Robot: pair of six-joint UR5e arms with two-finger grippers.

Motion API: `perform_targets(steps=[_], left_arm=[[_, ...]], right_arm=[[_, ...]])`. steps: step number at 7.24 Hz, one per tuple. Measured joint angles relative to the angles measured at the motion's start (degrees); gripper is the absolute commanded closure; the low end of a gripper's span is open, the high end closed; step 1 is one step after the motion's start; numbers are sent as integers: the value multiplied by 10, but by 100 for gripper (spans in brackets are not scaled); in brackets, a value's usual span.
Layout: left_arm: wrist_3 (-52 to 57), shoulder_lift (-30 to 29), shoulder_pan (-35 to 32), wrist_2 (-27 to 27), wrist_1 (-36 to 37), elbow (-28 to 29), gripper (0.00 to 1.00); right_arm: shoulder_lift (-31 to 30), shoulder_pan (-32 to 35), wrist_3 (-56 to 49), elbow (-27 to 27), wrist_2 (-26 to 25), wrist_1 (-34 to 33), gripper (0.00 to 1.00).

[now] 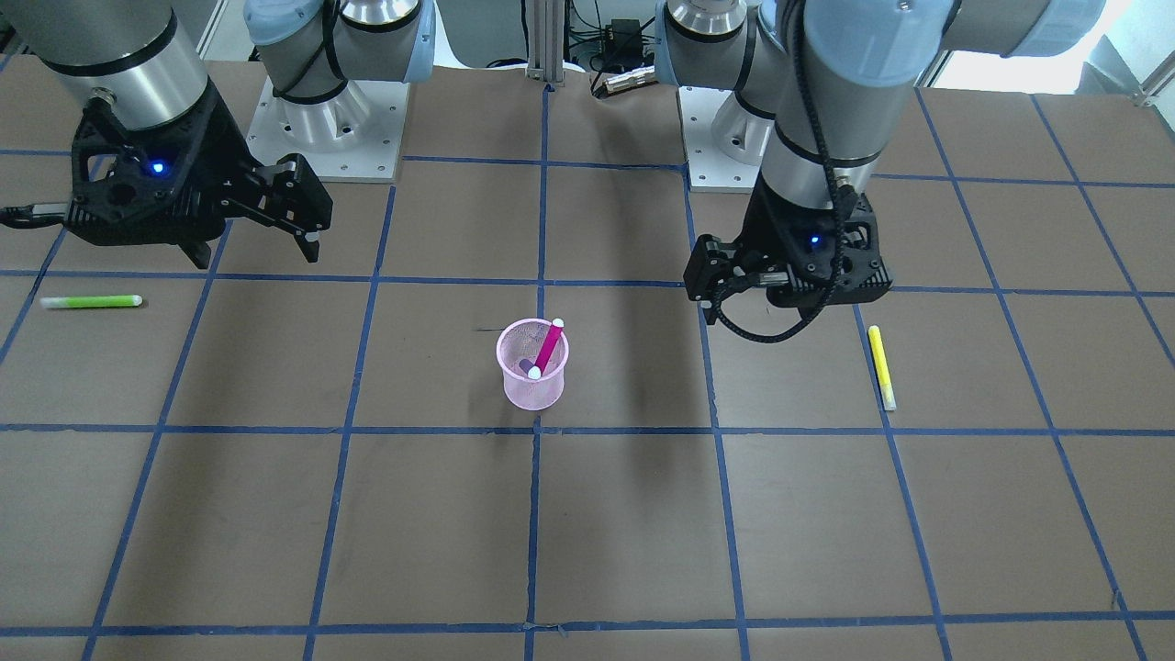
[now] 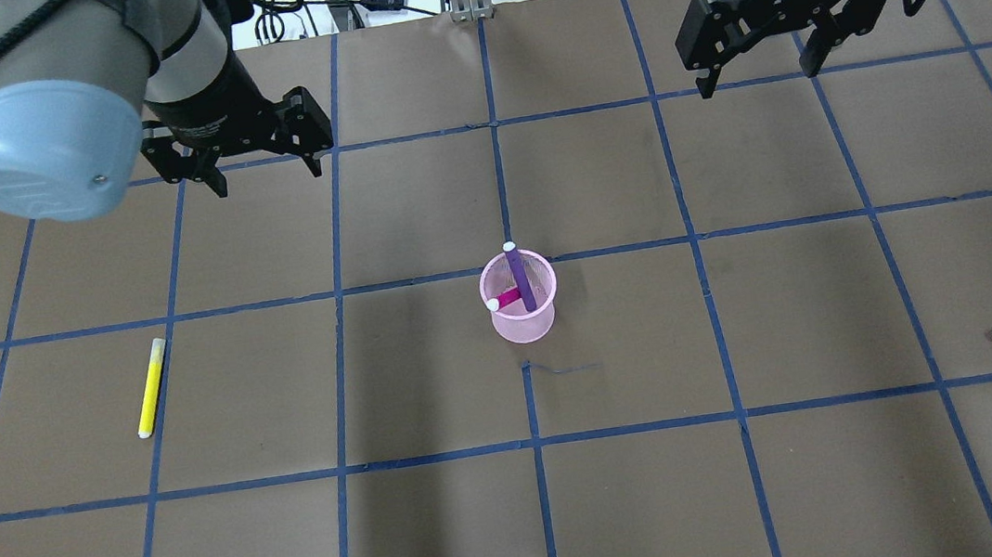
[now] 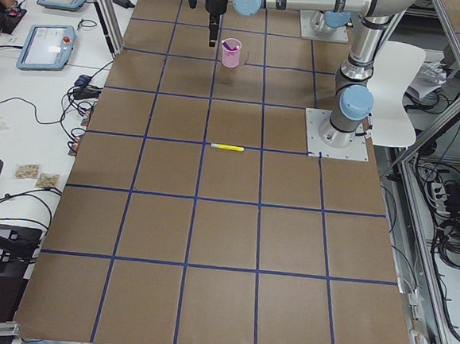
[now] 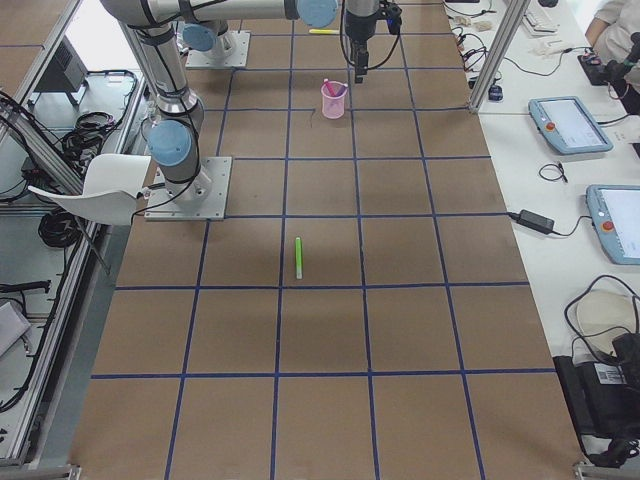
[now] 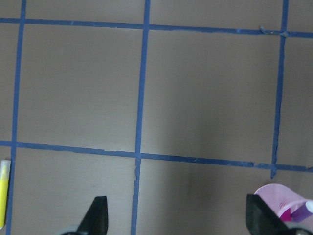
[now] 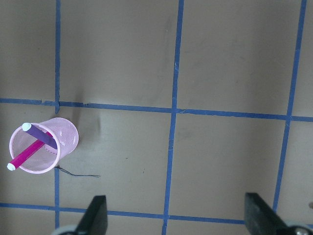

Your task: Insert purple and pink pens into pink cup

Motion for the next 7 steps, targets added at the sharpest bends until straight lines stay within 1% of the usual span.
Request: perform_targets(steps=[2, 3, 5, 7], left_arm=[[70, 32, 44, -16, -45, -3, 0], [92, 49, 59, -16, -63, -5, 0], [106, 71, 74, -10, -81, -15, 0], [107, 77, 79, -10, -87, -23, 0]], right_arm=[[0, 0, -3, -1, -2, 0, 0], [0, 0, -4, 0, -4, 0, 0], [0, -1, -5, 0, -2, 0, 0], [0, -1, -7, 0, 0, -1, 0]])
